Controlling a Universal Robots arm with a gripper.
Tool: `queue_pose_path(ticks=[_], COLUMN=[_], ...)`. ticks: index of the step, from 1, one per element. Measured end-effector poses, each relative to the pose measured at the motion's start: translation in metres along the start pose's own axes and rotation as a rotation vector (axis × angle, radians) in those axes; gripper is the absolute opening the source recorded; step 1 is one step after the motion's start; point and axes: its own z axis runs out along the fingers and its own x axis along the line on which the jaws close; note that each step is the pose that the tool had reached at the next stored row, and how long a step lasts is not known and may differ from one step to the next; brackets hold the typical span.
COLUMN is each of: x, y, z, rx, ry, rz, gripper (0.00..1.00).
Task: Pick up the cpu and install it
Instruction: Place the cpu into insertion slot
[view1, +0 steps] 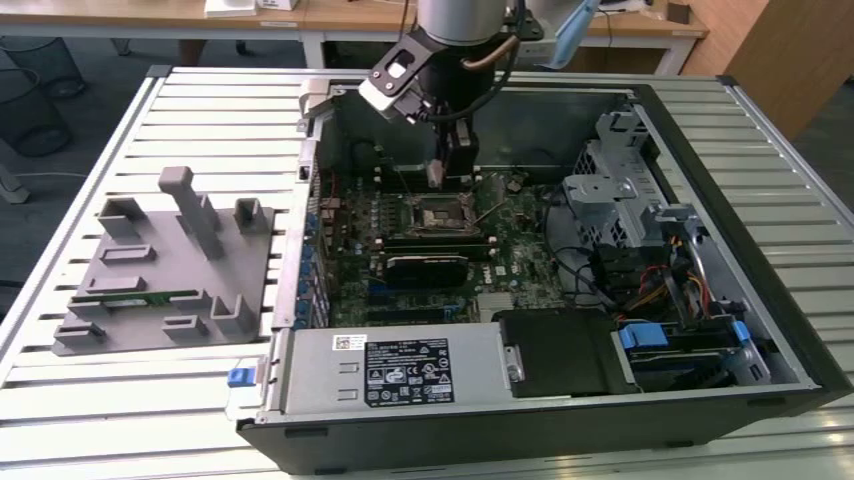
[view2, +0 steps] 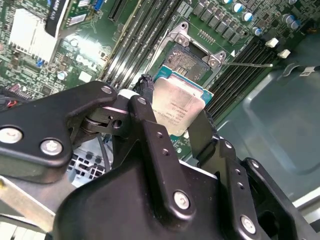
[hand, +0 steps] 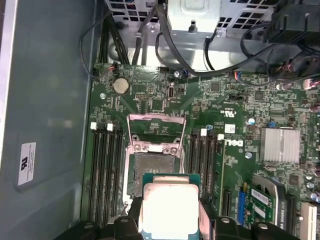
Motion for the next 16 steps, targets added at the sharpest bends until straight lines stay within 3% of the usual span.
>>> queue_pose_path(ticks=[16], x=[0.0028], y=[0.0013], z=[0.0269], rx=[-0.0002], ry=[-0.0003], rz=[0.012], gripper=[0.53])
